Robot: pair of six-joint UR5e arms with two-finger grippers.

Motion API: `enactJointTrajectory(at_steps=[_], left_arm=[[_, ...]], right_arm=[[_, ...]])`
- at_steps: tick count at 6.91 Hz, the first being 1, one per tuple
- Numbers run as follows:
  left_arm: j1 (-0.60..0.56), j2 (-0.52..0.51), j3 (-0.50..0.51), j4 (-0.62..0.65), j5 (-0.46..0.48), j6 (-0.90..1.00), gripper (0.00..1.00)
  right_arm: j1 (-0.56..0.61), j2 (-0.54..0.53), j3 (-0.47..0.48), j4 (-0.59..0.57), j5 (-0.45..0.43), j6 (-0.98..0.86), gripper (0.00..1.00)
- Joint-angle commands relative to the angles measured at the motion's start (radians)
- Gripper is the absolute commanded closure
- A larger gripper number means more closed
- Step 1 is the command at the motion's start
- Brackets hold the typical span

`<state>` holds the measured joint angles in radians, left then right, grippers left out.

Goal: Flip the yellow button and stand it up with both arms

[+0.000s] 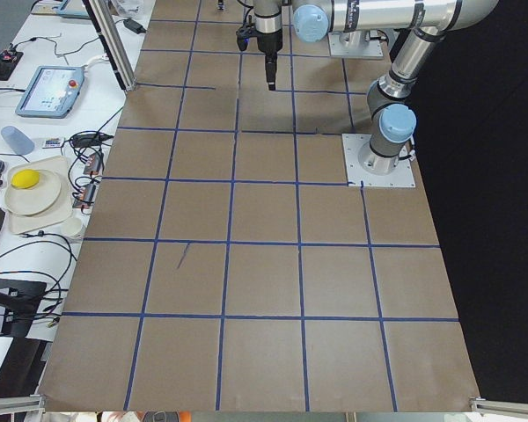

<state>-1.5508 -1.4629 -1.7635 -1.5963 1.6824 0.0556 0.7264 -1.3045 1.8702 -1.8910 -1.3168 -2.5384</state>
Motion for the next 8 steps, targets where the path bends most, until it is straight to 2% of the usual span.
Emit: enactJointTrajectory(at_steps=[1,3,4,5,6,8], left_arm=[[0.000,0.004,-0.004,-0.001,0.003,0.000,0.00],[-0.002,0.001,-0.013,-0.001,-0.004,0.000,0.00],[-0.005,0.003,-0.016,-0.002,-0.009,0.000,0.00],[-0.009,0.003,-0.017,-0.002,-0.006,0.000,0.00],[-0.009,0.012,-0.016,-0.002,-0.006,0.000,0.00],[0.004,0.003,0.002,-0.001,-0.004,0.001,0.00]], right_arm=[[0.010,-0.025,-0.057,0.012,0.005,0.199,0.01],[0.074,-0.108,-0.100,0.035,-0.008,0.485,0.01],[0.131,-0.168,-0.123,0.100,-0.037,0.661,0.01],[0.198,-0.214,-0.140,0.168,-0.033,0.878,0.00],[0.279,-0.254,-0.143,0.177,-0.039,1.090,0.00],[0.425,-0.288,-0.187,0.248,-0.030,1.412,0.00]])
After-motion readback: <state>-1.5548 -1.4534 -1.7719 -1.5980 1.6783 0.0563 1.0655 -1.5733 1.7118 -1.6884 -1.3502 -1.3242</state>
